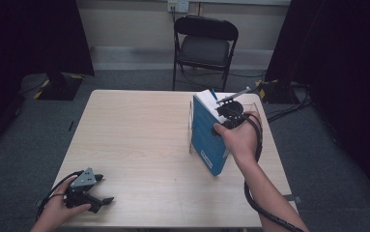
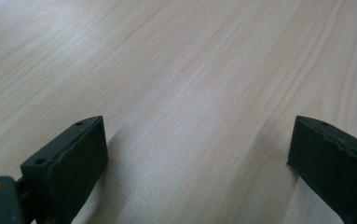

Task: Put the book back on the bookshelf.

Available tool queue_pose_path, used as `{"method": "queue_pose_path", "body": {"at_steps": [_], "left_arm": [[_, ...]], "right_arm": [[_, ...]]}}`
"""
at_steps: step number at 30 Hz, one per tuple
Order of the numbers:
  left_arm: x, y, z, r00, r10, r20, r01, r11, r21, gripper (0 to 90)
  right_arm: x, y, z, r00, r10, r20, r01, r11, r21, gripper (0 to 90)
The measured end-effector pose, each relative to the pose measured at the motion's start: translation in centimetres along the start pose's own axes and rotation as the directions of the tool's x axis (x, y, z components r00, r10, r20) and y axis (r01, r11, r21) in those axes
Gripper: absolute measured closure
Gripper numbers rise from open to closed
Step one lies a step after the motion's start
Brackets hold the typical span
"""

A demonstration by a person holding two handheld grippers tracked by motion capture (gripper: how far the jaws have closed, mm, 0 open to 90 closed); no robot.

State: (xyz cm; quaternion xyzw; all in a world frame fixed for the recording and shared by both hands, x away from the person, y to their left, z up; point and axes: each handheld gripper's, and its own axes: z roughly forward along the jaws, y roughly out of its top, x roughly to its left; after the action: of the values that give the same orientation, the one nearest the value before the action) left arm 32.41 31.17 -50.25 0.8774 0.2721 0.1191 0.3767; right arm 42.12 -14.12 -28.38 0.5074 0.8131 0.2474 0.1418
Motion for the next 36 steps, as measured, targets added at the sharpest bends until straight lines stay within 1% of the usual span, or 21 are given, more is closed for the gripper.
{"method": "queue_pose_path", "body": {"at_steps": [2, 4, 6, 11, 12, 24, 26, 29, 30, 33, 36], "left_arm": [[0.0, 0.0, 0.0, 1.0000, -0.006, 0.002, 0.006, 1.0000, -0.001, 4.2], [0.0, 0.0, 0.0, 1.0000, 0.000, 0.000, 0.000, 1.0000, 0.000, 4.2], [0.0, 0.0, 0.0, 1.0000, -0.004, 0.002, 0.004, 1.0000, -0.001, 4.2], [0.0, 0.0, 0.0, 1.0000, 0.000, 0.000, 0.000, 1.0000, 0.000, 4.2], [0.0, 0.0, 0.0, 1.0000, 0.000, 0.000, 0.000, 1.0000, 0.000, 4.2], [0.0, 0.0, 0.0, 1.0000, -0.005, 0.002, 0.005, 1.0000, -0.002, 4.2], [0.0, 0.0, 0.0, 1.0000, 0.000, 0.000, 0.000, 1.0000, -0.001, 4.2], [0.0, 0.0, 0.0, 1.0000, 0.000, 0.000, 0.000, 1.0000, -0.001, 4.2], [0.0, 0.0, 0.0, 1.0000, -0.006, 0.002, 0.006, 1.0000, -0.001, 4.2], [0.0, 0.0, 0.0, 1.0000, 0.000, 0.000, 0.000, 1.0000, -0.001, 4.2], [0.0, 0.0, 0.0, 1.0000, 0.000, 0.000, 0.000, 1.0000, -0.001, 4.2]], "right_arm": [[0.0, 0.1, 0.0, 1.0000, 0.005, 0.004, -0.005, 1.000, 0.000, 61.9], [0.1, 0.4, 0.1, 0.9999, 0.005, 0.011, -0.005, 1.000, 0.002, 61.9], [0.3, 0.6, 0.2, 0.9999, 0.002, 0.017, -0.002, 1.000, 0.003, 61.9], [0.2, 1.0, 0.4, 0.9997, 0.008, 0.023, -0.008, 1.000, -0.001, 61.9], [0.2, 1.2, 0.5, 0.9995, 0.019, 0.025, -0.018, 1.000, -0.004, 61.9], [0.3, 2.1, 1.3, 0.9980, 0.050, 0.040, -0.049, 0.999, -0.024, 61.9], [0.3, 2.1, 1.3, 0.9979, 0.052, 0.039, -0.051, 0.998, -0.024, 61.9], [0.2, 2.3, 1.6, 0.9974, 0.054, 0.046, -0.053, 0.998, -0.033, 61.9], [0.2, 2.3, 1.9, 0.9970, 0.061, 0.048, -0.059, 0.998, -0.038, 61.9], [0.2, 2.4, 2.1, 0.9967, 0.066, 0.047, -0.065, 0.997, -0.036, 61.8], [0.2, 2.5, 2.6, 0.9964, 0.067, 0.052, -0.065, 0.997, -0.035, 61.8]]}}
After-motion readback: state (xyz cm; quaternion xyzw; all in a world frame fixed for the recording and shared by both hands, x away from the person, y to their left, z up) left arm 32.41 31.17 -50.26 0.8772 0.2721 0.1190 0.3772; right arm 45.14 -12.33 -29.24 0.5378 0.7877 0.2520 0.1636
